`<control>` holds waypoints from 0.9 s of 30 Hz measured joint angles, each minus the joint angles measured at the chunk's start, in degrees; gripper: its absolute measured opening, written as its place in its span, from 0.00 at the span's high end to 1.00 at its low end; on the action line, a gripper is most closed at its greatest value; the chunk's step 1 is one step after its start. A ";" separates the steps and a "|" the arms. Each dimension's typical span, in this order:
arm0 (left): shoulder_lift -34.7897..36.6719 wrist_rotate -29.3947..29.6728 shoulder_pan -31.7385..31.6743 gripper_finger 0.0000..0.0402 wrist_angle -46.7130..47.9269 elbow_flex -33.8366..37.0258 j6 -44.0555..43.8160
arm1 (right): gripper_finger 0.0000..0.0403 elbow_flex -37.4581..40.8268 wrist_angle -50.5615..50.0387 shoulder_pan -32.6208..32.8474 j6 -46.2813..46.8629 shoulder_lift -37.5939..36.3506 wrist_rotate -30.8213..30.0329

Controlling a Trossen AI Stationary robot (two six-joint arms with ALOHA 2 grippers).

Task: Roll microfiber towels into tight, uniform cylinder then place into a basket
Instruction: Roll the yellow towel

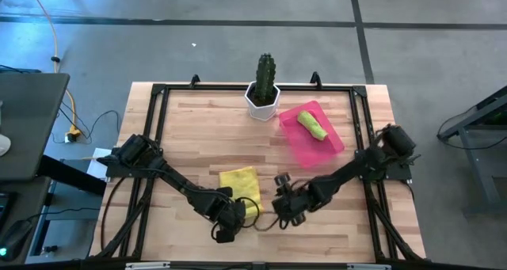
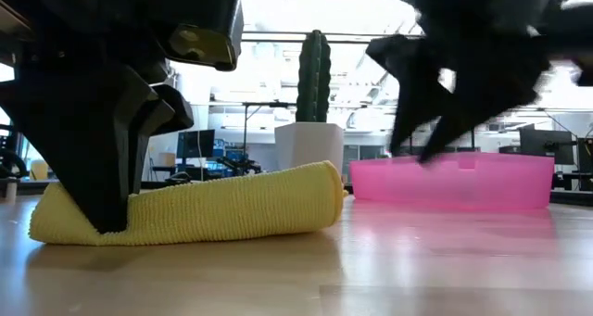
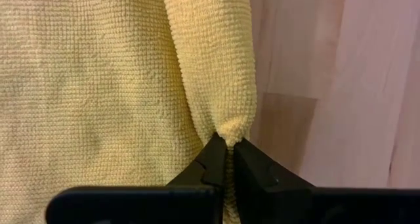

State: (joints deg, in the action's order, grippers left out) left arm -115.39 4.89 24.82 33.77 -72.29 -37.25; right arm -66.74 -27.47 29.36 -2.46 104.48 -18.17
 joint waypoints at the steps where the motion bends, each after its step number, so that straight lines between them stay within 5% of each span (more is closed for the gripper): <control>1: 0.00 0.04 0.00 0.99 -0.14 0.03 0.00 | 0.67 1.87 4.77 -0.37 0.72 -1.43 -0.05; 8: 0.01 -0.22 -0.23 0.99 -0.52 0.11 0.49 | 0.67 15.88 49.40 0.64 1.79 -3.71 2.84; 12: 0.66 -2.52 -0.92 0.99 -0.36 0.24 1.99 | 0.67 17.95 61.86 0.65 -1.37 1.39 3.27; 19: 2.03 -3.37 -1.59 0.99 -0.36 0.42 2.49 | 0.64 12.92 58.14 0.62 -2.78 7.57 9.95; 27: 2.12 -3.77 -1.92 0.99 -0.67 0.60 1.67 | 0.59 10.33 52.21 -0.56 -3.91 10.19 9.03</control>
State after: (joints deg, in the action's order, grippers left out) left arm -113.27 1.12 22.90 33.09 -71.69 -35.58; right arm -56.41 24.74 28.80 -6.37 114.67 -9.14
